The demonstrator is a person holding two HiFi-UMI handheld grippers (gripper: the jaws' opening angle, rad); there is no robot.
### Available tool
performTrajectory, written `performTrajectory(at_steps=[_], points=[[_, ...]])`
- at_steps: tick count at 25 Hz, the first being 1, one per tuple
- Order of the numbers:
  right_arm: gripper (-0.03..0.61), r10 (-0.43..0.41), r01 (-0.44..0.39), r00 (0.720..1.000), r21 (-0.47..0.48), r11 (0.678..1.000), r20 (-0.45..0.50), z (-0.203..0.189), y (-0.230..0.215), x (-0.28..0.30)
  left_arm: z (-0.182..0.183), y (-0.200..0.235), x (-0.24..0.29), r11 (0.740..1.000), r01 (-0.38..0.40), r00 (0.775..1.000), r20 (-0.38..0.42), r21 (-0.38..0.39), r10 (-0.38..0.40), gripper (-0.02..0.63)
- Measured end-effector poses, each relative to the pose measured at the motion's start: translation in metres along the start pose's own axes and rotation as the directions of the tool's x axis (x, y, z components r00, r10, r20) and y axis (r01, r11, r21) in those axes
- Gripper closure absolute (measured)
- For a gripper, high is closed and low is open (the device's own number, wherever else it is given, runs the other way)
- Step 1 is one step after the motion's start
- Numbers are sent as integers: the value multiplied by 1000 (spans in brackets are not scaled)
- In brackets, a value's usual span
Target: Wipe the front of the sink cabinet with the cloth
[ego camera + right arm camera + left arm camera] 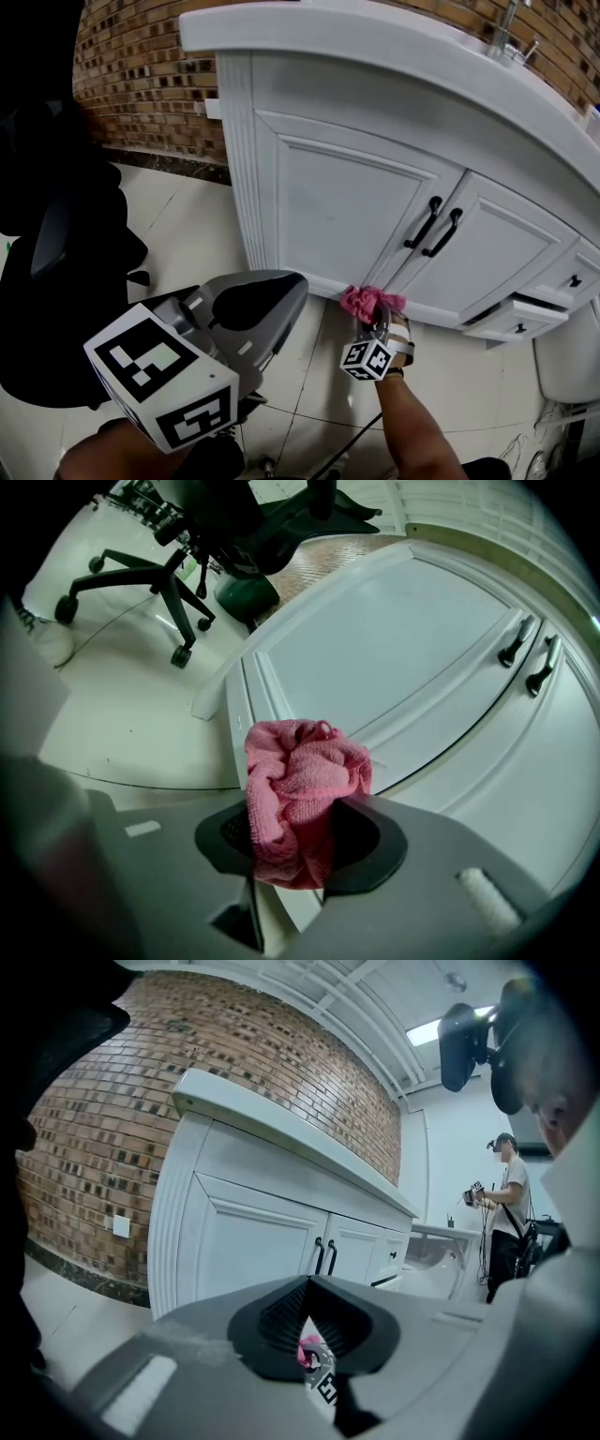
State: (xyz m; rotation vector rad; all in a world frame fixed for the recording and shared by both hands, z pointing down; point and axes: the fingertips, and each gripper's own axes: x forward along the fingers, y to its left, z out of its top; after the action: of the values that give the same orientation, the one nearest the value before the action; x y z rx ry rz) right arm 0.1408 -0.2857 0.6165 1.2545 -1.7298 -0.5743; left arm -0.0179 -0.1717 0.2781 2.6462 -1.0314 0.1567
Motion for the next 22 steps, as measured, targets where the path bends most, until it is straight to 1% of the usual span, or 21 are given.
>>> performTrajectory(at_steps=[2,4,7,8,9,11,14,16,17,18,20,22], points=[[428,4,-4,1000,15,1000,-13,0,-1,0,0,1,-4,1000,0,1000,2,-1,0,611],[428,30,-28,999,57,998,-32,1,1,1,4,3,-10,1000,-2,1000,23,-14,3,611],[428,123,-114,991,155,981,-45,7,9,-2,14,8,-18,999,-9,997,70,-45,12,611],[428,149,-140,988,173,975,-38,12,12,-6,16,10,-20,999,-14,997,81,-50,18,611],[428,163,-156,986,175,972,-25,19,15,-11,18,11,-21,998,-19,996,88,-54,24,611],[427,160,-160,987,150,976,13,37,14,-24,20,14,-23,997,-21,995,98,-71,28,611],[426,92,-100,991,87,991,97,77,-9,-47,22,14,-27,994,-9,993,112,-104,21,611],[426,21,-31,986,59,998,165,110,-39,-64,23,13,-31,994,-5,993,118,-107,18,611],[426,-18,8,979,50,999,201,129,-57,-74,23,13,-33,994,-5,992,122,-105,18,611],[425,-60,51,969,41,998,239,148,-76,-85,24,13,-35,994,-6,992,128,-105,19,611],[425,-147,148,939,21,989,311,186,-119,-111,27,13,-39,994,-4,989,145,-112,20,611],[423,-230,250,902,-8,968,366,222,-163,-135,30,13,-43,993,1,987,159,-118,18,611]])
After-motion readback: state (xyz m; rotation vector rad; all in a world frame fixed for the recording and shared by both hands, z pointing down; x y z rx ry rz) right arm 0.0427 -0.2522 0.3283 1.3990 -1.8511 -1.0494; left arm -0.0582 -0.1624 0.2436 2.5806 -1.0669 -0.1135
